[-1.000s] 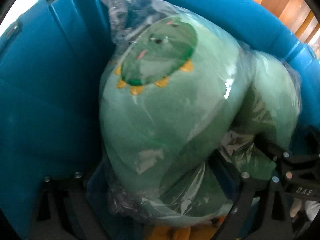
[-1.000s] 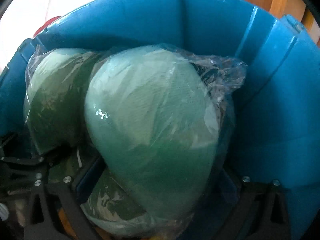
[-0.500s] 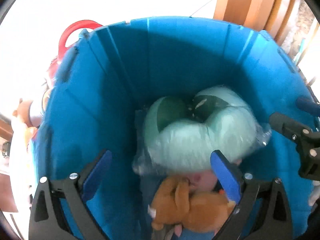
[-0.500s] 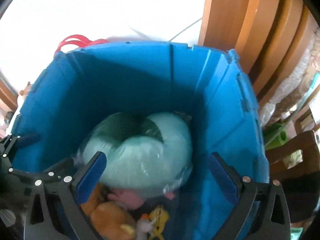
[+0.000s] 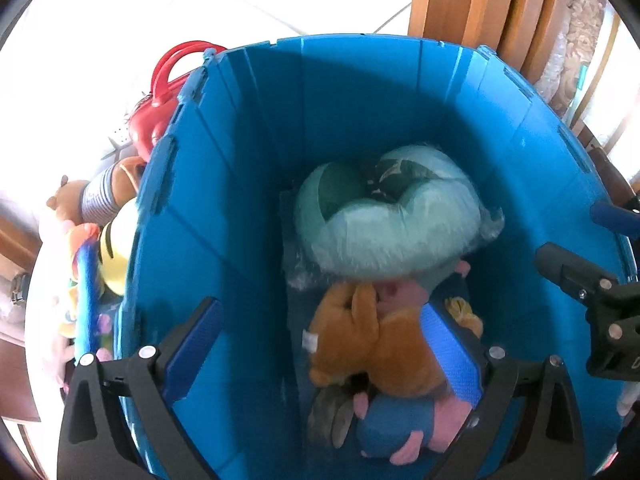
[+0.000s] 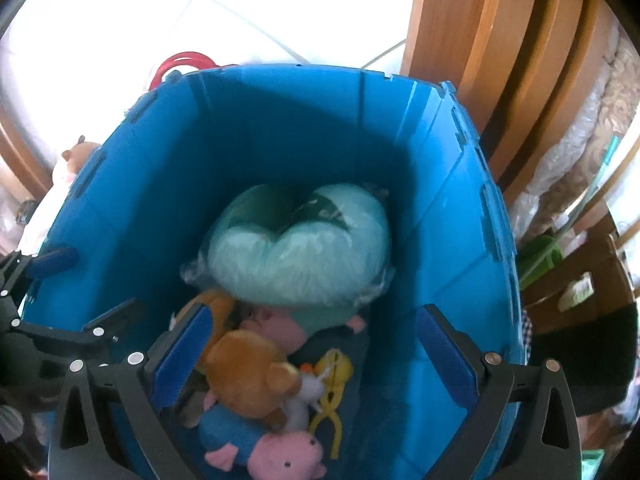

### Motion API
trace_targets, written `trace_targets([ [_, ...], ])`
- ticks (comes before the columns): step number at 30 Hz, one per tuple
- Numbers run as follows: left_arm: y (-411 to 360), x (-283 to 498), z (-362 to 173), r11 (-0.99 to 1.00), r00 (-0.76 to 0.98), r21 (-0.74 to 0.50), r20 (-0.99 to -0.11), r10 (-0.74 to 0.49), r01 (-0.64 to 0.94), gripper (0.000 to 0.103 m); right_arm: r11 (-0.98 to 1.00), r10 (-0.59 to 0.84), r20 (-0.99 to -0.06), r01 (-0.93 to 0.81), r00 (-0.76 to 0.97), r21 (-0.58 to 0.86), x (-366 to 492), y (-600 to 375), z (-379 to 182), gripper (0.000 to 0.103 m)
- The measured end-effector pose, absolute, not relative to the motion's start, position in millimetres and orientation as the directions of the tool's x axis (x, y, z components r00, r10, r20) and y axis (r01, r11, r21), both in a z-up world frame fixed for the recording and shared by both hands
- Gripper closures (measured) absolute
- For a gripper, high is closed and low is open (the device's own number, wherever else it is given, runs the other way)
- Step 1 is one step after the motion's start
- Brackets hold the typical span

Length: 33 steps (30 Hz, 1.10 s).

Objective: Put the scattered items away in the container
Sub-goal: 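Withdraw both tools from the crate back toward the plush pile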

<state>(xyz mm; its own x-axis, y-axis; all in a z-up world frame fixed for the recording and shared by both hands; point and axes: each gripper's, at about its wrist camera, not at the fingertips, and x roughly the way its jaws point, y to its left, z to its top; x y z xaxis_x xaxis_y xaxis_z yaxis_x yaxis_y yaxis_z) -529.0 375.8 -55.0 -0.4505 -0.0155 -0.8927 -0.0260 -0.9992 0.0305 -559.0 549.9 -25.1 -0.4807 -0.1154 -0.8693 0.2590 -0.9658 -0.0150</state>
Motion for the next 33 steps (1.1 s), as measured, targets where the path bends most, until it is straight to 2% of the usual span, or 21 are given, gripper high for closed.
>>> trace_targets([
  [14, 374.1, -454.3, -33.9, -1.0, -0.5, -0.006, -0.866, 0.015, -0.02, 0.002, -0.95, -0.128, -0.836, 0.307, -0.534, -0.05, -476.6, 543.6, -4.5, 0.001],
  [33, 357.6, -341.3, -1.1, -0.994, -0.612, 0.001, -0.789, 0.064, -0.106, 0.002, -0.972, -0.113, -0.783, 0.233, -0.612, -0.042, -361.7, 539.1, 2.5, 0.001],
])
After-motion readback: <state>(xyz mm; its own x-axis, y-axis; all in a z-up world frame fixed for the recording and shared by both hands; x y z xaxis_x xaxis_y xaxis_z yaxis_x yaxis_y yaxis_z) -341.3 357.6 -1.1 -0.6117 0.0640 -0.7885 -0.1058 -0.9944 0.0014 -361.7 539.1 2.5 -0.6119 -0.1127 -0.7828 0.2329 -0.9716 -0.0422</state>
